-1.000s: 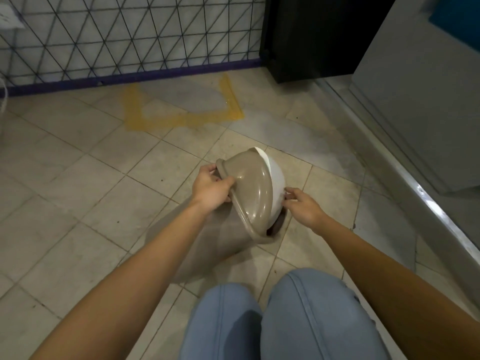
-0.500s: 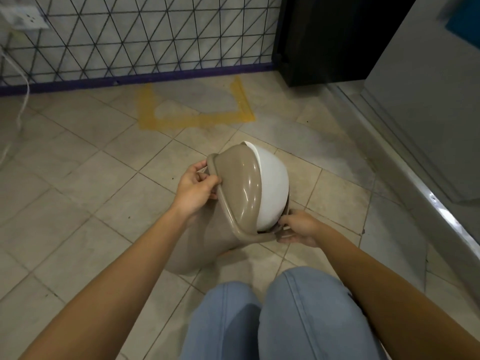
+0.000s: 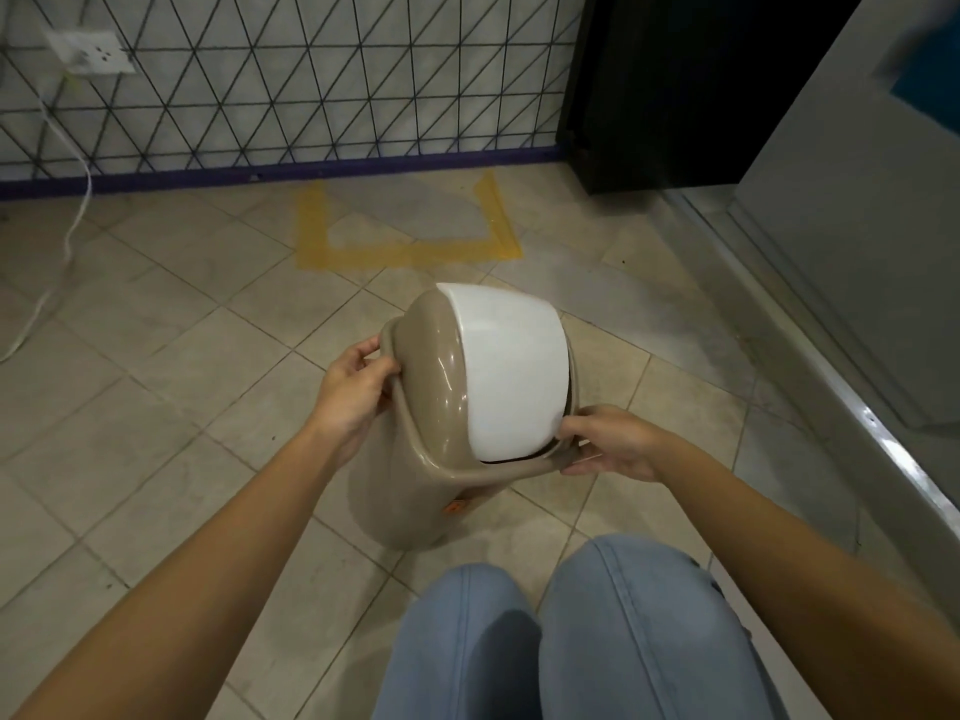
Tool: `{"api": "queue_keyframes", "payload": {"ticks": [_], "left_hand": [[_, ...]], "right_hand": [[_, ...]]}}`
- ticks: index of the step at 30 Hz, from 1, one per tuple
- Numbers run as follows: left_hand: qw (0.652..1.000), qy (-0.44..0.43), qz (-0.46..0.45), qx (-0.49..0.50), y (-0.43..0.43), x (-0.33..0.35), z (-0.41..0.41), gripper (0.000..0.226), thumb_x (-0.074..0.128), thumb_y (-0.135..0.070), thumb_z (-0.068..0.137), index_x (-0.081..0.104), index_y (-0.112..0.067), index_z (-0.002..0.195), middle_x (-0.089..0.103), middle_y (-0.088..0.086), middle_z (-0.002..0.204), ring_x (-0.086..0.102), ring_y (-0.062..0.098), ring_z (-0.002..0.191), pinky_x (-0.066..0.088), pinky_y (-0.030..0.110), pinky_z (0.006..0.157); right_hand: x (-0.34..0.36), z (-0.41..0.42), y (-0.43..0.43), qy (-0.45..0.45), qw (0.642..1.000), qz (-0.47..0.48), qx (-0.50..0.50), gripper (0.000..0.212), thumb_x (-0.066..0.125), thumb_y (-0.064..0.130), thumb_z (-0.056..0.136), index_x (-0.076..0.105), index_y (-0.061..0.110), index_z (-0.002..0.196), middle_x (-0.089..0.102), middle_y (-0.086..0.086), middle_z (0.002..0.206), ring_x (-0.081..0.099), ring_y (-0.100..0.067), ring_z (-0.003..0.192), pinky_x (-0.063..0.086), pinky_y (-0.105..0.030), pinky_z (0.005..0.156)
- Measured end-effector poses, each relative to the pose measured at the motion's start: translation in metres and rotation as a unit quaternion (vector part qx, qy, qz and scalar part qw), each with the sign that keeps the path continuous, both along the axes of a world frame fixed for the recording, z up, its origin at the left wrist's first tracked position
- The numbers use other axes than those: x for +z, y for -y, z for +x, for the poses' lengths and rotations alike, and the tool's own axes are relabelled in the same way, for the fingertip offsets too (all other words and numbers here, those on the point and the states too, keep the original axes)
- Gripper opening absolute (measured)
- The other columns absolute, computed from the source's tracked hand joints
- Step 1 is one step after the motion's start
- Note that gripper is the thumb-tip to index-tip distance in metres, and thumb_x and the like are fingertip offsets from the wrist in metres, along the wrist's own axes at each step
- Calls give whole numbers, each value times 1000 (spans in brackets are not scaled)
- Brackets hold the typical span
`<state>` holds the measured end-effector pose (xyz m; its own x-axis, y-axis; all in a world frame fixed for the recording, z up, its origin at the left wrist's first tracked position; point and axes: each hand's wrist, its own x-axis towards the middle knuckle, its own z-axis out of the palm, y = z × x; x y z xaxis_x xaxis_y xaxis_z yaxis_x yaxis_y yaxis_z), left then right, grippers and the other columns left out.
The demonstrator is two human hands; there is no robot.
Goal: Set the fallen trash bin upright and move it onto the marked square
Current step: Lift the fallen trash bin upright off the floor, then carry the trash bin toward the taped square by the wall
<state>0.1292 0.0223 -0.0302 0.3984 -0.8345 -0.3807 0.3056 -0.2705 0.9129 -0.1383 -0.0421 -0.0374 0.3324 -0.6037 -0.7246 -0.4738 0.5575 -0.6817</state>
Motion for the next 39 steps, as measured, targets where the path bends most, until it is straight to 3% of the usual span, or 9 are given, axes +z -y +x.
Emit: {"api": "queue_keyframes", "payload": {"ticks": [6, 11, 15, 24, 29, 32, 35, 37, 39], "left_hand": [[1000, 12, 16, -8, -8, -9, 5, 36, 54, -15, 90, 56, -16, 127, 67, -1, 75, 57, 9, 59, 50, 21, 51], [999, 16, 27, 22, -11, -17, 6, 35, 45, -3, 88, 59, -23, 113, 66, -9, 61, 55, 5, 52, 47, 18, 49], [998, 19, 34, 41, -16, -22, 10, 38, 42, 1, 85, 59, -23, 110, 66, -7, 64, 55, 4, 50, 46, 18, 46], [998, 32, 34, 34, -18, -31, 12, 38, 46, -6, 89, 54, -18, 125, 68, -2, 84, 61, 7, 66, 49, 21, 56], [991, 116, 44, 52, -26, -33, 5, 43, 44, -17, 92, 46, -18, 136, 64, 7, 112, 58, 14, 94, 50, 37, 92], [980, 197, -3, 15, -38, -29, -4, 40, 40, -20, 94, 49, -18, 133, 61, 0, 124, 59, -2, 101, 48, 22, 90], [960, 279, -24, -9, -55, -28, -13, 43, 41, -25, 93, 47, -21, 135, 54, -4, 133, 52, 5, 117, 43, 36, 102], [937, 347, -40, 4, -68, -27, -18, 56, 49, -32, 86, 38, -25, 140, 48, -13, 133, 42, 5, 123, 39, 35, 104], [904, 421, -68, -23, -77, -24, -23, 80, 63, -41, 74, 26, -29, 144, 42, -16, 131, 34, -2, 121, 34, 22, 99]], "right_hand": [[13, 6, 4, -14, 998, -53, 6, 16, 66, 14, 78, 54, 13, 88, 63, -11, 96, 67, -20, 85, 56, -25, 58], [12, 15, 0, -16, 998, -55, -16, 35, 72, 15, 73, 44, 14, 93, 58, -10, 101, 67, -20, 85, 57, -26, 57], [11, 22, -5, -24, 998, -64, -2, 56, 75, 19, 71, 35, 13, 111, 54, -7, 102, 66, -18, 85, 56, -24, 57], [10, 21, -6, -40, 996, -77, 6, 64, 74, 21, 71, 33, 13, 120, 55, -9, 102, 66, -18, 86, 56, -24, 58], [8, 20, -7, -108, 974, -182, 79, 92, 79, 30, 65, 23, 16, 138, 49, -3, 119, 55, -17, 104, 51, -29, 82], [11, 20, -9, -119, 936, -305, 130, 117, 86, 35, 54, 13, 17, 144, 27, -7, 145, 36, -21, 128, 39, -36, 103], [15, 23, -12, -91, 916, -353, 168, 134, 91, 36, 43, 5, 27, 145, 21, -1, 147, 25, -18, 135, 30, -41, 111], [15, 25, -16, -92, 905, -372, 184, 140, 92, 33, 41, -1, 31, 145, 20, 2, 146, 23, -17, 135, 28, -39, 112], [13, 25, -18, -106, 891, -395, 196, 143, 92, 32, 42, -8, 30, 145, 20, 1, 146, 22, -17, 135, 27, -36, 111]]}}
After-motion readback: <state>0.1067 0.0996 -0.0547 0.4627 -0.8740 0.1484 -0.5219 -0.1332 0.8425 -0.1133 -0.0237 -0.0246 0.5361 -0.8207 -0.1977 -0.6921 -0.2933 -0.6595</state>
